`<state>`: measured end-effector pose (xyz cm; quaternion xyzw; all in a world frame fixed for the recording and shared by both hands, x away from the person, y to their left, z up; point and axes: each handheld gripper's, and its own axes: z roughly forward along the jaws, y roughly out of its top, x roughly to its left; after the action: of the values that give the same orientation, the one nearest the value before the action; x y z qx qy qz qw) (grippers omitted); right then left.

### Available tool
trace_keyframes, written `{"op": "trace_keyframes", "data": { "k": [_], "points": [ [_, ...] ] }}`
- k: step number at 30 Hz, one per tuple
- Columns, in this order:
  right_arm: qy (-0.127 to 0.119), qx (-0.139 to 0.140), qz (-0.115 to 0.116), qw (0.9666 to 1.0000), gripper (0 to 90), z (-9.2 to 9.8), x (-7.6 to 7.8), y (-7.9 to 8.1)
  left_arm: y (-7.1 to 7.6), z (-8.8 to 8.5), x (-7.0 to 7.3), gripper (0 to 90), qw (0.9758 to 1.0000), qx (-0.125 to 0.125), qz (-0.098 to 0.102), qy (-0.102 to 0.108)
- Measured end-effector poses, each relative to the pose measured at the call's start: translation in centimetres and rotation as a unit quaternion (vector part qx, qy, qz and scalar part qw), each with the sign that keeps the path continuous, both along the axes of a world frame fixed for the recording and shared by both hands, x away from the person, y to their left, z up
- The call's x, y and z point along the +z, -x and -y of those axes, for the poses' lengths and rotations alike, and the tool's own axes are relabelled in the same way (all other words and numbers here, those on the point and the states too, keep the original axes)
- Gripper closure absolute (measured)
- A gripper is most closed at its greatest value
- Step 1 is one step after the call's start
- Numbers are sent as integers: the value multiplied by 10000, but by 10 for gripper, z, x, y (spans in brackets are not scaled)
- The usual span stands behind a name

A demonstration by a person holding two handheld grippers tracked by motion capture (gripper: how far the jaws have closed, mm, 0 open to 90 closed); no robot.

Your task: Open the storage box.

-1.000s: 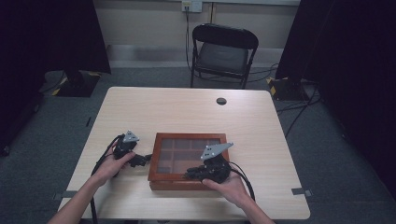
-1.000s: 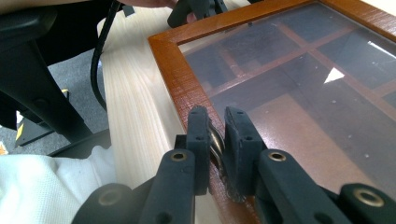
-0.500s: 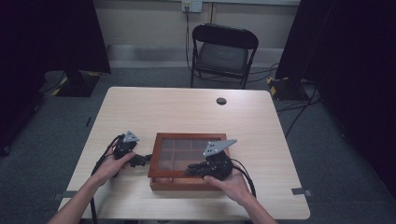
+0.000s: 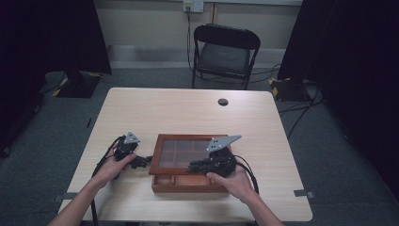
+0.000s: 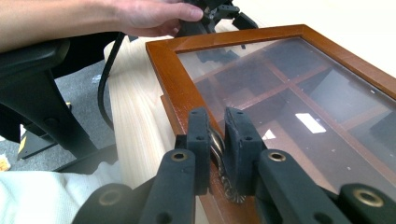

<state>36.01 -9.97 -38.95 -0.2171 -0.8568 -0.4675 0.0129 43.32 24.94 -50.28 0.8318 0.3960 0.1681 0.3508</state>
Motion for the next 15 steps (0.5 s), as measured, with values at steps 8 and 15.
{"op": "trace_keyframes", "data": {
  "k": [8,15],
  "points": [
    [-3,-12,-5,10000,812,0,3,-1,0,0,0,17,10000,-7,16,-24],
    [-9,-25,28,10000,813,0,6,-2,0,1,0,17,10000,35,24,24]
  ]
}}
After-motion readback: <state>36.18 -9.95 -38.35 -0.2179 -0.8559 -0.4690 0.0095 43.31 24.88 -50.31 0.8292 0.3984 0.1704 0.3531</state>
